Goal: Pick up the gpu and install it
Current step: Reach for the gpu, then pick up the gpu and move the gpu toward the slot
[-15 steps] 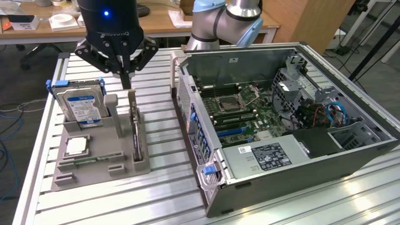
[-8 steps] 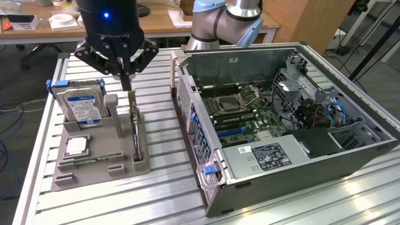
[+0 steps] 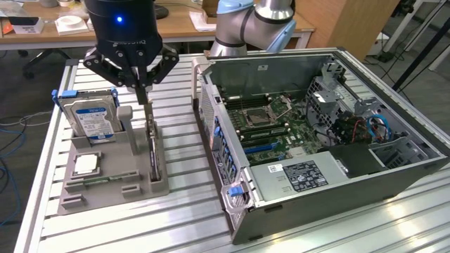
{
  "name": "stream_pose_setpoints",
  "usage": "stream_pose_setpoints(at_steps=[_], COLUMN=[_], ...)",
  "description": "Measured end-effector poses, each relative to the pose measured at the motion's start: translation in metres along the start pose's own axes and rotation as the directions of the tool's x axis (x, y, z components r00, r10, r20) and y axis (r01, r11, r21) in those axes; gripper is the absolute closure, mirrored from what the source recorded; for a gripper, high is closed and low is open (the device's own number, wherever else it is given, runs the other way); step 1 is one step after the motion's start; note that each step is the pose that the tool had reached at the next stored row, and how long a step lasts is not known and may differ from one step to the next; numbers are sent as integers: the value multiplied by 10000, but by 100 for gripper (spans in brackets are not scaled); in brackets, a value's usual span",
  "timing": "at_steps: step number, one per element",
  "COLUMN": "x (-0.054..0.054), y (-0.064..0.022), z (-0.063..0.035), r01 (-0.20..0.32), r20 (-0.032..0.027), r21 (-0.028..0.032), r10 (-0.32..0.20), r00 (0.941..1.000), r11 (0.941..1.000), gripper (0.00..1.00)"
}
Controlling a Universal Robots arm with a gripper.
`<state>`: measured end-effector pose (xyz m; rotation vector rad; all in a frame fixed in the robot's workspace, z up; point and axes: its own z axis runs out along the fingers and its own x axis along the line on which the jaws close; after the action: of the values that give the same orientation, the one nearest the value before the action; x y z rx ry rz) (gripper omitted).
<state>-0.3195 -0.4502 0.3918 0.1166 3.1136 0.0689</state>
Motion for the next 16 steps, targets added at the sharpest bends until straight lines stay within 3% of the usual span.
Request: stream_pose_setpoints(at_steps=[16], x=[-2], y=[-25], z=[-1], r01=[0], r20=[0], r21=[1], r10=[0], r00=[10000], r11=[10000], gripper=[89])
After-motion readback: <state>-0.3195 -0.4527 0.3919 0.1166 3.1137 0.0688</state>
